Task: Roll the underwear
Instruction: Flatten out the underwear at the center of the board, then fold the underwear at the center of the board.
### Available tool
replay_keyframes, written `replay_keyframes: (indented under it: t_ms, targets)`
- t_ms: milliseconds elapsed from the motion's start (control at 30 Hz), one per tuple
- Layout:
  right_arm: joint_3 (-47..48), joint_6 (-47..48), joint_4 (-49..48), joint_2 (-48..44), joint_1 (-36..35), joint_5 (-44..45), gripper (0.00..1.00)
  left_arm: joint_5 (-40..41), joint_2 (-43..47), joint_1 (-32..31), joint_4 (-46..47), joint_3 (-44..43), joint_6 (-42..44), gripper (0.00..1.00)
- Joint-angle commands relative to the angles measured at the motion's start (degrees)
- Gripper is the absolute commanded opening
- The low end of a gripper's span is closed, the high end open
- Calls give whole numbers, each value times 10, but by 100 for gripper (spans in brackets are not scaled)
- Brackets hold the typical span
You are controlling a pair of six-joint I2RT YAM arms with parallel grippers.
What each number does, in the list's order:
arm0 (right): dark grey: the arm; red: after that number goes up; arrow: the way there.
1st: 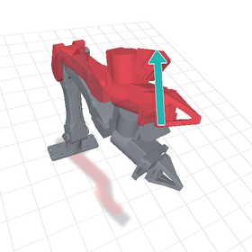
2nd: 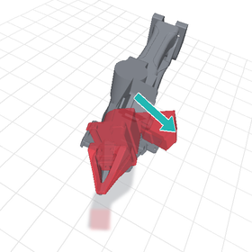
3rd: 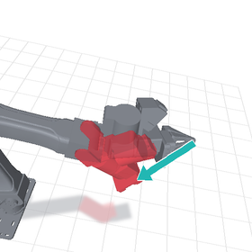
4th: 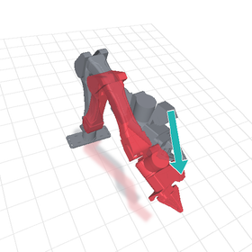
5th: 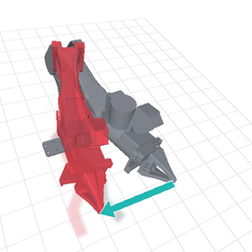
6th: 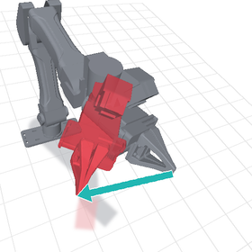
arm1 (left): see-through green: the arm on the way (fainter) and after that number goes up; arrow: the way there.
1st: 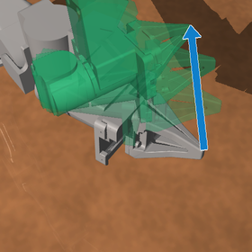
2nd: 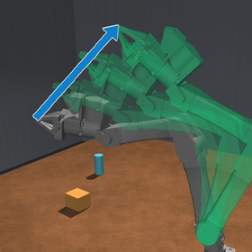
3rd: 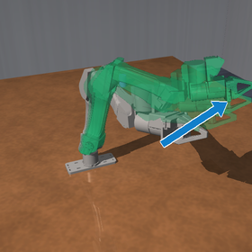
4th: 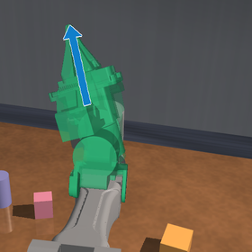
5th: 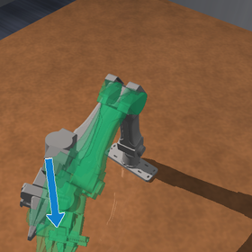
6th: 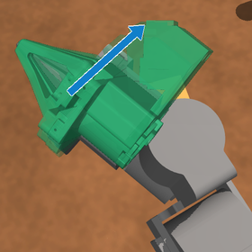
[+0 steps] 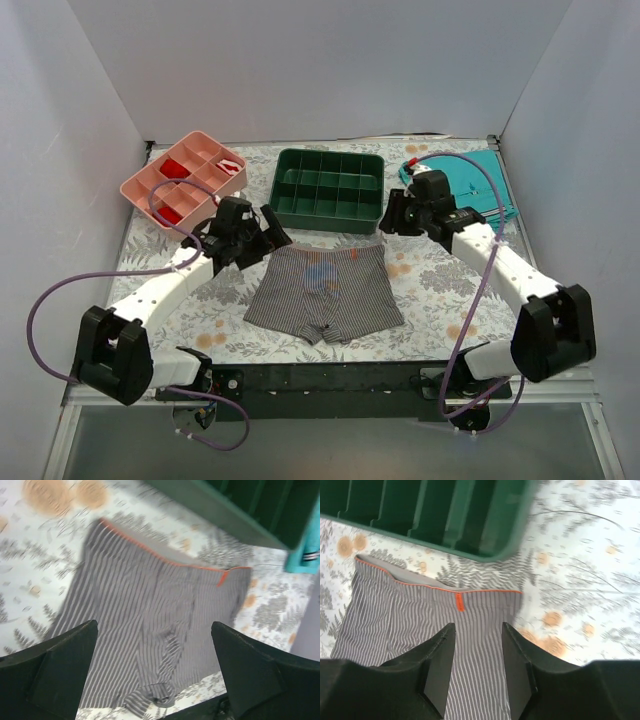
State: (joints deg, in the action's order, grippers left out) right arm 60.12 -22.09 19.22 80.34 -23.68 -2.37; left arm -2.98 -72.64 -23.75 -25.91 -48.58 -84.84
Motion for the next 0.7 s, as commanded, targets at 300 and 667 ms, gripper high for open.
replay_keyframes:
  t_ms: [300, 667]
  targets:
    - [-227, -39, 46, -198, 101, -53, 48, -110, -136, -29, 2, -131, 27, 98]
    - [-273, -56, 39, -246, 102, -122, 47, -55, -209, -31, 155, -47, 51, 98]
